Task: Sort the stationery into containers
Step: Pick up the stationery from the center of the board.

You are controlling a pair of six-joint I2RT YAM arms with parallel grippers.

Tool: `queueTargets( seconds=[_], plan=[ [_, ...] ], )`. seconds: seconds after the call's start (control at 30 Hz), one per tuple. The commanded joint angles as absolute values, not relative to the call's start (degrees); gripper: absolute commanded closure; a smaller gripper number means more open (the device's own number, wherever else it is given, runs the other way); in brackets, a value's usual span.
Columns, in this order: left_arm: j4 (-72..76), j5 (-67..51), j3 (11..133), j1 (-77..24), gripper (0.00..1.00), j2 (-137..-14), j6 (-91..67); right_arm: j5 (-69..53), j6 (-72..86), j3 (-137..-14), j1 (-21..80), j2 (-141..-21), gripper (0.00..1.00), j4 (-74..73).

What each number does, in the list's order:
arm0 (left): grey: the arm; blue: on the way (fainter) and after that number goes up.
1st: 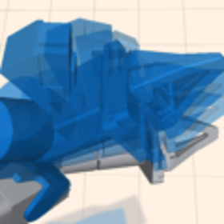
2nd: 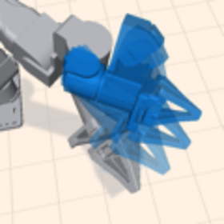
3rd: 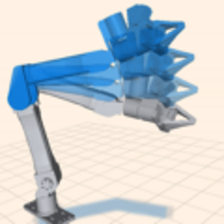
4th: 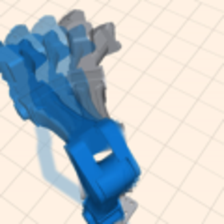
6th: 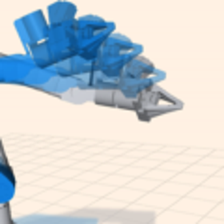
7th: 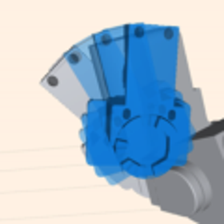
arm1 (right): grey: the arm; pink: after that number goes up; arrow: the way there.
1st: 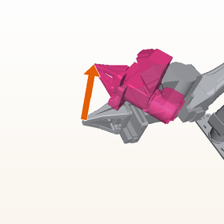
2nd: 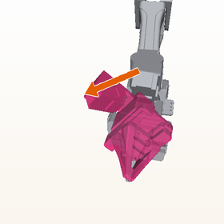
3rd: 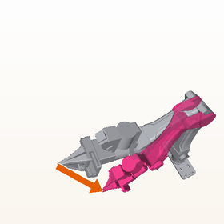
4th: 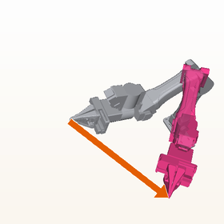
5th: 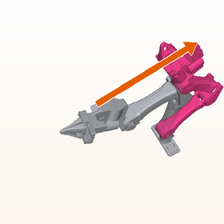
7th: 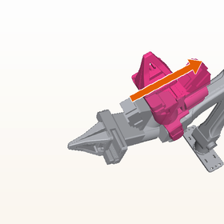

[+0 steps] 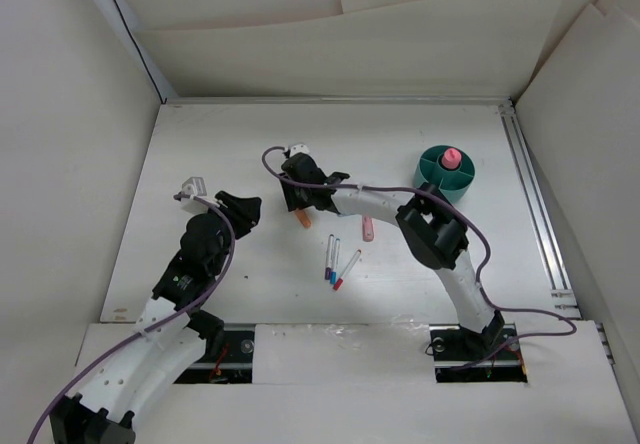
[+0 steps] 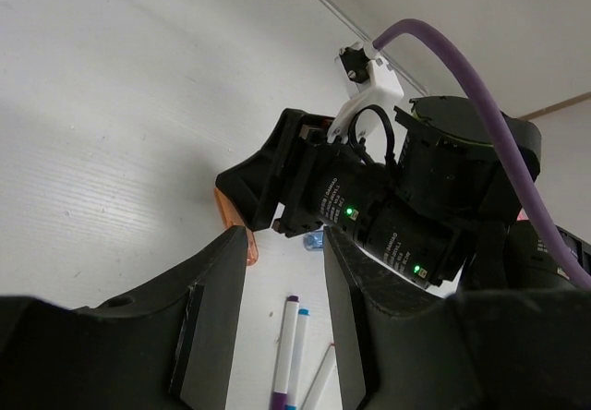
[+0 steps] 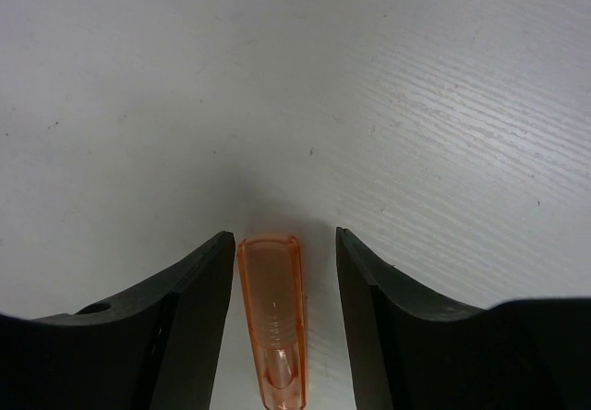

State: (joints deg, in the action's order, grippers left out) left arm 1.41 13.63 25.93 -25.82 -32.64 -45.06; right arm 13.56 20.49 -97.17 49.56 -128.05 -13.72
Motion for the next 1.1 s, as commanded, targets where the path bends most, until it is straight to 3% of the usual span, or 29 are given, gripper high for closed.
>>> queueTargets(
  seconds=[0.0,0.43,0.53,0.6,0.77,0.8,0.83,0.93,1.07],
  plan=[
    [3.52,13.18,27.33,-26.02,0.65,-32.43,-44.65,15.82,19.52,-100.46,49.75,-128.49,0.46,-15.20],
    [3.52,13.18,27.33,-26.02,0.65,-31.91,-44.65,12.83,19.51,-101.60,49.75,-130.87,0.46,-16.35],
    [3.52,13.18,26.81,-26.02,0.65,-31.90,-44.65,12.83,19.51,-101.60,49.75,-130.87,0.50,-16.35],
    [3.52,13.18,26.81,-26.02,0.63,-31.90,-44.65,12.83,20.04,-101.08,49.75,-131.40,0.58,-16.35],
    [3.52,13.18,26.81,-26.02,0.63,-31.90,-44.65,13.35,20.65,-100.46,49.75,-130.78,0.56,-16.35],
    [3.52,13.18,26.81,-26.02,0.63,-31.90,-44.65,13.36,20.65,-100.46,49.75,-130.26,0.60,-16.35],
    [3.52,13.18,26.81,-26.02,0.63,-31.90,-44.65,13.36,20.65,-99.94,49.75,-130.25,0.70,-16.87],
    [3.52,13.18,26.81,-26.02,0.63,-31.90,-44.65,13.36,21.18,-99.32,49.75,-128.16,0.80,-16.87],
    [4.04,12.66,26.81,-26.02,0.63,-31.90,-44.65,10.38,22.41,-98.00,48.43,-124.29,0.83,-15.38]
  ],
)
